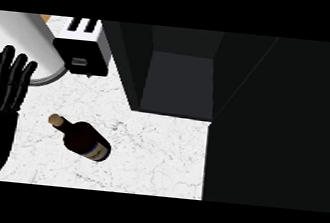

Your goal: Pick up the wine, place it into the cabinet and close the cabinet

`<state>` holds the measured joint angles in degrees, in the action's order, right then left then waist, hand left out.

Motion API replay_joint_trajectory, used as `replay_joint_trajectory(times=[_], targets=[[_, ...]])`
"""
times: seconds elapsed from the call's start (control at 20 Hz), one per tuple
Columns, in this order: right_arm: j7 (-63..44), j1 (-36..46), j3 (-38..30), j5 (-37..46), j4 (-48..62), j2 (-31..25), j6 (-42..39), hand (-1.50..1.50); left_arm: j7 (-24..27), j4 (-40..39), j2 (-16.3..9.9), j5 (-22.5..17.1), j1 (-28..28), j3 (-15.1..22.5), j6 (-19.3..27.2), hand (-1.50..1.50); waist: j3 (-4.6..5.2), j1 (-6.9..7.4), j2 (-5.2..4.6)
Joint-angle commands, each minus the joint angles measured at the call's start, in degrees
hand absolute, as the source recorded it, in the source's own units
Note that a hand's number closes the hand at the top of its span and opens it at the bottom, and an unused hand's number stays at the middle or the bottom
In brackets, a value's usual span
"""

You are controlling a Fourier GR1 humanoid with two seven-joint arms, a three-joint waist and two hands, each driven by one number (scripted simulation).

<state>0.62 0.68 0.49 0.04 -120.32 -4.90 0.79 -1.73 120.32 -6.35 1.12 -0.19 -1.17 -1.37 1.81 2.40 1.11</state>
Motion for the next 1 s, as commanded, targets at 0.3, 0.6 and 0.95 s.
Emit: replay_joint_trajectory(times=[0.3,0.6,0.95], targets=[[-4.6,-8.01,7.3,-3.61,-3.18,-0.01,-5.89,-1.5,-7.11,-3.02,5.91,-12.81,-3.41,1.86,-1.37,-1.5,-1.7,-2.68,-1.31],[-8.48,-13.73,7.46,-7.52,-10.43,-1.86,-8.48,-1.5,-18.5,2.58,6.25,-15.47,-6.1,4.31,5.03,-1.5,-1.84,-2.66,-0.93],[-16.6,-9.78,3.19,-11.53,-15.78,-2.82,-8.11,-1.5,-20.37,0.67,6.3,-12.6,-10.7,7.55,10.48,-1.5,-1.83,-2.62,-1.05]])
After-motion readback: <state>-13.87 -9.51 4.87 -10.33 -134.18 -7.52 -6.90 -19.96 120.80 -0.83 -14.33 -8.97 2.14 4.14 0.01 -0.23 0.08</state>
